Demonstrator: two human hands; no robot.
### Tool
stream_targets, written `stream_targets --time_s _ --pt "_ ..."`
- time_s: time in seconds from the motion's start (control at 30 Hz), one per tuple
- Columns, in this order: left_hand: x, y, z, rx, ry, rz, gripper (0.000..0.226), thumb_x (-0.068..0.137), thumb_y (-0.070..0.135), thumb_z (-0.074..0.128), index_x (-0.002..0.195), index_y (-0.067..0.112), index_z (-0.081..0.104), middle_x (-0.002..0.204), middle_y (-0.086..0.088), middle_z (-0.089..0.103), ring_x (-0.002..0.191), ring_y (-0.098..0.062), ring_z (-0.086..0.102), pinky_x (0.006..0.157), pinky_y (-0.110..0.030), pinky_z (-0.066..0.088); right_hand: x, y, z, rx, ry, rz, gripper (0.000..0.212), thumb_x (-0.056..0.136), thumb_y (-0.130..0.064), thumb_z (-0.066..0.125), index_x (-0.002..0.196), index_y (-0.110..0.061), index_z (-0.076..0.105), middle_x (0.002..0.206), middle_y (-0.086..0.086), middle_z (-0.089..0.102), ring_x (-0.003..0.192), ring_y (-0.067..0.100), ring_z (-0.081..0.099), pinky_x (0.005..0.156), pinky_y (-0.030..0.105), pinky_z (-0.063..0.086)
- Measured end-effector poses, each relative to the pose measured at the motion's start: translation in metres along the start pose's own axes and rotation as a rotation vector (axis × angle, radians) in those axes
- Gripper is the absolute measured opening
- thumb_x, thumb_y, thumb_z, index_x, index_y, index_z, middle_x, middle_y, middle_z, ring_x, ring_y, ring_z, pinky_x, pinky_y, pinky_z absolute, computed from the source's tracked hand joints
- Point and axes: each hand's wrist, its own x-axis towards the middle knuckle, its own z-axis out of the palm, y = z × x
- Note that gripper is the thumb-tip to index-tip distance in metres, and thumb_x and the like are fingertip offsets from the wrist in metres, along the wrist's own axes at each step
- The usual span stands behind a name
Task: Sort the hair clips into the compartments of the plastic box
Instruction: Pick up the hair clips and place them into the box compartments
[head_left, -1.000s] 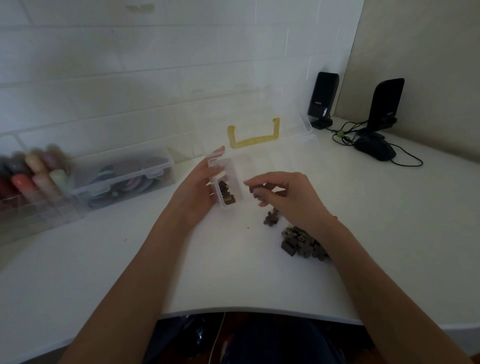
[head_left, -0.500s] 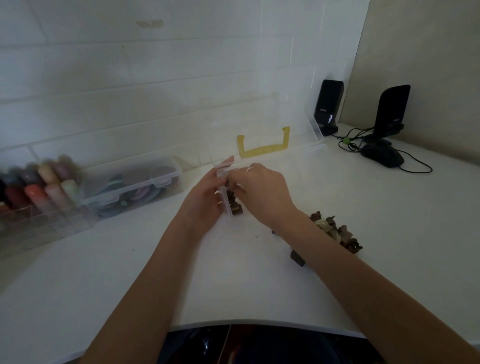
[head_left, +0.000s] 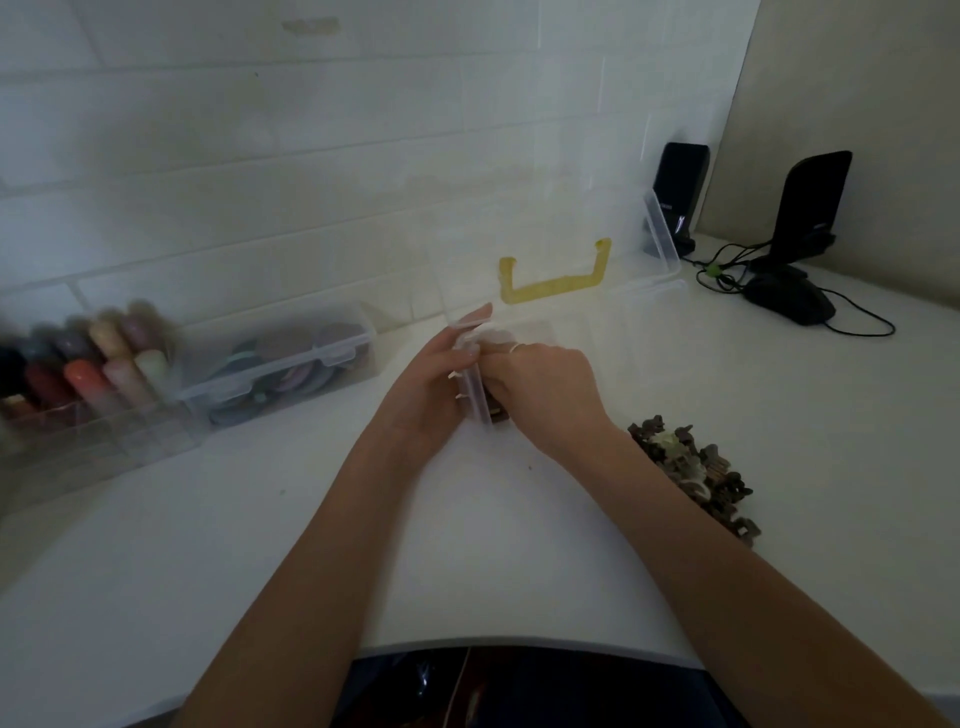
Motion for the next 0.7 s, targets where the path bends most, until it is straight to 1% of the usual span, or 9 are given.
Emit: stream_targets --time_s 0.13,0.2,0.27,0.37,0.43,0.5,0.57,0.6,0.7 --pt "0.004 -0.005 0.001 0.051 0.038 0.008 0.047 0.065 0.025 0.071 0.112 0.028 0.07 0.11 -0.002 0.068 0.094 -0.016 0.064 0.073 -0.028 0.047 0.001 0.009 -0.002 0.01 -0.035 -0.066 0.021 0.093 -0.015 0.047 0.095 -0.019 0.068 0.085 0.006 0.068 0.076 0.028 0.064 0.05 0.027 0.022" --pt "0.006 -0.006 0.001 0.063 0.055 -0.007 0.042 0.071 0.026 0.072 0.113 0.025 0.068 0.102 -0.001 0.069 0.085 -0.013 0.064 0.068 -0.027 0.046 0.001 0.009 -0.003 0.0 -0.047 -0.116 0.02 0.092 -0.018 0.05 0.099 -0.024 0.068 0.089 0.001 0.069 0.077 0.023 0.065 0.055 0.027 0.028" --pt "0.009 -0.008 -0.001 0.052 0.083 -0.047 0.052 0.068 0.036 0.078 0.116 0.022 0.065 0.094 0.0 0.067 0.079 -0.016 0.061 0.076 -0.035 0.043 -0.001 0.011 -0.007 -0.003 0.064 -0.159 0.018 0.081 -0.021 0.065 0.092 -0.033 0.072 0.085 -0.004 0.073 0.062 0.019 0.067 0.048 0.019 0.027" --pt "0.011 -0.011 -0.005 -0.004 0.195 -0.07 0.065 0.063 0.042 0.075 0.122 0.017 0.063 0.099 -0.003 0.068 0.091 -0.02 0.064 0.086 -0.042 0.046 -0.004 0.014 -0.009 0.079 0.228 -0.226 0.026 0.073 -0.023 0.073 0.095 -0.038 0.073 0.101 -0.009 0.074 0.056 0.016 0.069 0.042 0.016 0.037" --pt "0.009 -0.01 -0.004 -0.025 0.239 -0.098 0.052 0.07 0.038 0.069 0.116 0.016 0.061 0.096 -0.002 0.068 0.087 -0.017 0.068 0.076 -0.034 0.055 -0.003 0.015 -0.014 0.14 0.276 -0.197 0.024 0.08 -0.027 0.065 0.099 -0.041 0.071 0.102 -0.01 0.073 0.061 0.015 0.07 0.043 0.019 0.045" --pt "0.008 -0.009 -0.003 -0.022 0.271 -0.099 0.023 0.086 0.028 0.059 0.105 0.015 0.061 0.099 -0.003 0.066 0.088 -0.017 0.066 0.073 -0.031 0.056 -0.002 0.018 -0.023 0.309 0.276 -0.064 0.021 0.084 -0.03 0.06 0.099 -0.039 0.072 0.094 -0.009 0.075 0.066 0.015 0.07 0.052 0.029 0.054" --pt "0.01 -0.007 -0.003 -0.053 0.245 -0.131 0.018 0.09 0.027 0.057 0.1 0.014 0.06 0.096 -0.005 0.063 0.084 -0.02 0.064 0.07 -0.032 0.055 -0.004 0.029 -0.035 0.608 0.117 0.041 0.016 0.086 -0.025 0.064 0.097 -0.03 0.074 0.088 -0.009 0.075 0.063 0.013 0.069 0.059 0.032 0.057" --pt "0.009 -0.004 -0.001 -0.08 0.212 -0.148 0.021 0.089 0.031 0.059 0.101 0.014 0.061 0.092 -0.006 0.061 0.079 -0.021 0.064 0.068 -0.032 0.054 -0.006 0.038 -0.042 0.73 -0.001 0.051 0.015 0.085 -0.02 0.067 0.097 -0.026 0.074 0.085 -0.009 0.074 0.062 0.011 0.069 0.059 0.024 0.056" --pt "0.01 0.002 0.002 -0.101 0.189 -0.177 0.03 0.083 0.039 0.067 0.104 0.019 0.059 0.085 -0.003 0.052 0.071 -0.018 0.057 0.069 -0.032 0.05 -0.019 0.063 -0.058 0.648 -0.368 -0.037 0.016 0.082 -0.016 0.07 0.096 -0.023 0.074 0.084 -0.011 0.073 0.065 0.002 0.069 0.065 0.017 0.056"
